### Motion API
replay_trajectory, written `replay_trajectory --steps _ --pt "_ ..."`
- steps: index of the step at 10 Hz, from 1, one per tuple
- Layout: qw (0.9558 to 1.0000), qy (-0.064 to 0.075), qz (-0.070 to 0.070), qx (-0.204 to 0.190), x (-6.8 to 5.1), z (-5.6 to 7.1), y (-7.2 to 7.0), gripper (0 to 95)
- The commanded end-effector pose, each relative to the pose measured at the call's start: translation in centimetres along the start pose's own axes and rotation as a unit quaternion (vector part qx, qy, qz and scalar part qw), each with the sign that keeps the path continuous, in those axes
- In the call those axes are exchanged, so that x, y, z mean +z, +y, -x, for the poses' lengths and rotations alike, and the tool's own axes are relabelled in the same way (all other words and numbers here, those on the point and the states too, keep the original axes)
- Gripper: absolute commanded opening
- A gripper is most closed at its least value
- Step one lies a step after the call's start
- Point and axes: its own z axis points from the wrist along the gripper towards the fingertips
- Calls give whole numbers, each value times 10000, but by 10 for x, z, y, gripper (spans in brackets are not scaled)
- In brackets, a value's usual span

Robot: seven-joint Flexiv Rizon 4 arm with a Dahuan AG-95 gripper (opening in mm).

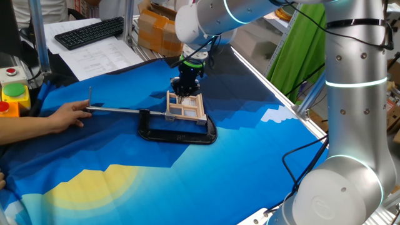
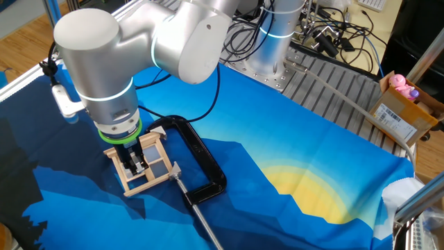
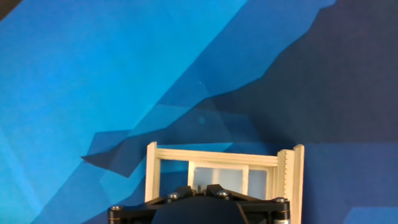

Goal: Close a sliding window

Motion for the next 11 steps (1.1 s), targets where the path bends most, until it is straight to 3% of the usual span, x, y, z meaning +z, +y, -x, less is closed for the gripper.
replay_trajectory --steps 1,7,10,11 --pt "10000 6 5 35 0 -1 3 0" --pt "9998 -23 29 207 0 -3 19 0" --pt "9990 -96 56 424 4 -9 34 0" --pt "9996 55 -34 270 -3 -9 34 0"
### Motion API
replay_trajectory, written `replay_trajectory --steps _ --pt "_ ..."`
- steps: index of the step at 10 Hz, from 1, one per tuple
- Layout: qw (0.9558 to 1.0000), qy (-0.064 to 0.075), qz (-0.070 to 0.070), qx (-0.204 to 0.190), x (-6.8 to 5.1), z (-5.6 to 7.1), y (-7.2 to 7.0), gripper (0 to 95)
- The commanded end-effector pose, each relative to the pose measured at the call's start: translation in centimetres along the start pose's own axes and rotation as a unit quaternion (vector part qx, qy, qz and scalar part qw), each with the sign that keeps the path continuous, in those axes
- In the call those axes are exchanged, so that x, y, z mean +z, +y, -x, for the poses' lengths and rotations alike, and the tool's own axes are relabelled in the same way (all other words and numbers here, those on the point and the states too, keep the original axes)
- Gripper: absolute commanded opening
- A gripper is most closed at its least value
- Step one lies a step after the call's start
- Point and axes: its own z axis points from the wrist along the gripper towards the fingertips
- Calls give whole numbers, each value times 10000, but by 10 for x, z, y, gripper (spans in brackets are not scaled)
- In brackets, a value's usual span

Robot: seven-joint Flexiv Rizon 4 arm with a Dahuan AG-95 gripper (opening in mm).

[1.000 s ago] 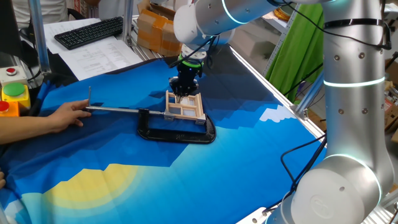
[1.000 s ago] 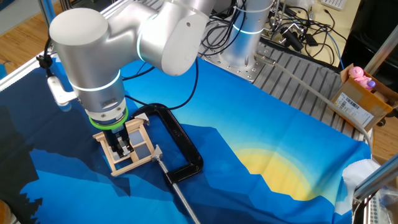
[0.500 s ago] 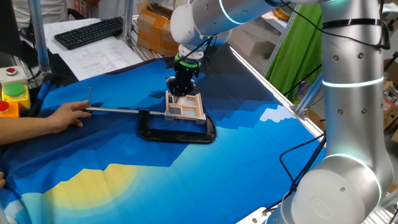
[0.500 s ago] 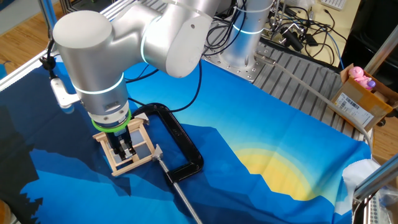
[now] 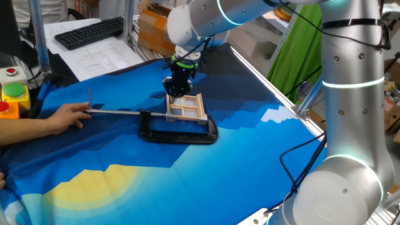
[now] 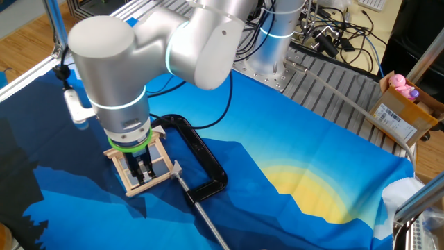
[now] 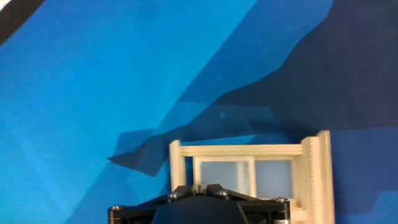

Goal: Close a sliding window

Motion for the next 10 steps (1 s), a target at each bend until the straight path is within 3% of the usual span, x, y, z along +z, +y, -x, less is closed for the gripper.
replay_trajectory --steps 1,3,4,5,7,8,9,10 --pt "9993 294 -89 -221 -12 -2 1 0" --pt "9984 508 0 -242 -19 -2 0 0" --pt "9962 756 -57 -425 -27 -2 -2 0" --pt "9916 1133 75 -612 -35 -2 -4 0" --pt "9833 1552 487 -818 -50 -2 -11 0" --pt "9804 1668 501 -920 -58 -4 -13 0" --pt "9800 1667 497 -970 -69 -7 -16 0" --pt "9814 1573 450 -1007 -77 -13 -19 0"
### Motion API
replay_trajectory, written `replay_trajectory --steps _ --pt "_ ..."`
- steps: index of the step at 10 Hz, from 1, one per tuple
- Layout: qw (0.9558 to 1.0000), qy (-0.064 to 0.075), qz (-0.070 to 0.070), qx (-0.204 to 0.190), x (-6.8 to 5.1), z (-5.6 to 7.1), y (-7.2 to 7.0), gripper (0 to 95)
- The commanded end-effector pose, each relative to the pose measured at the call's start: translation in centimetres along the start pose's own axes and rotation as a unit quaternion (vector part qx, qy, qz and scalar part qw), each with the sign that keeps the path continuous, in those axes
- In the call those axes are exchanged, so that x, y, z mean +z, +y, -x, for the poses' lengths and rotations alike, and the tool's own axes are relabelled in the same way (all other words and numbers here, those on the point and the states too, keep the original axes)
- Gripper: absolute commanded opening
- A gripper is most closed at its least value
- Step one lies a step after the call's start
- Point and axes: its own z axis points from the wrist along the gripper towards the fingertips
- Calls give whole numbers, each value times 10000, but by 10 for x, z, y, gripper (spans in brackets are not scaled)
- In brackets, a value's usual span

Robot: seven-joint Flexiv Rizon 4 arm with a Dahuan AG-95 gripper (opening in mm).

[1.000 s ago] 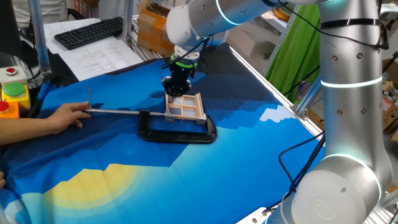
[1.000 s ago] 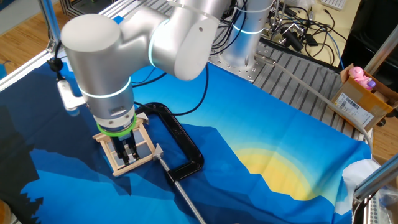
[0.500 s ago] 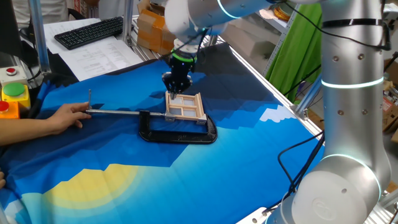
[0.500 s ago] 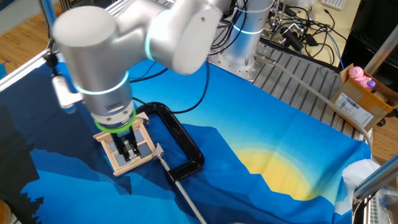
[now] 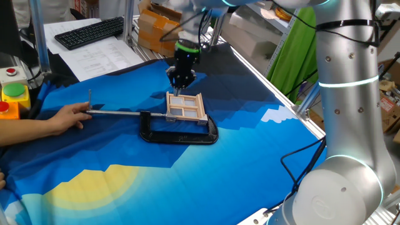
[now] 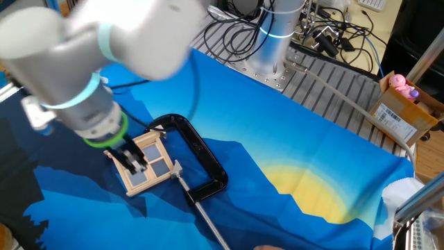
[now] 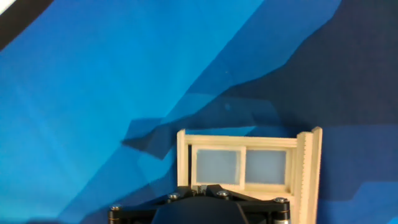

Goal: Close a sliding window

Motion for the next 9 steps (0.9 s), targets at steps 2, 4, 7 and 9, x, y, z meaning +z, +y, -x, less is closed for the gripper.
replay_trajectory --steps 2,4,7,9 --pt "9995 -169 88 -240 -33 -37 -7 0" --pt "9992 -259 -14 -296 -37 -48 -8 0" --pt "9985 -420 -184 -296 -36 -66 -9 0" --pt "9975 -538 -373 -257 -30 -79 -8 0"
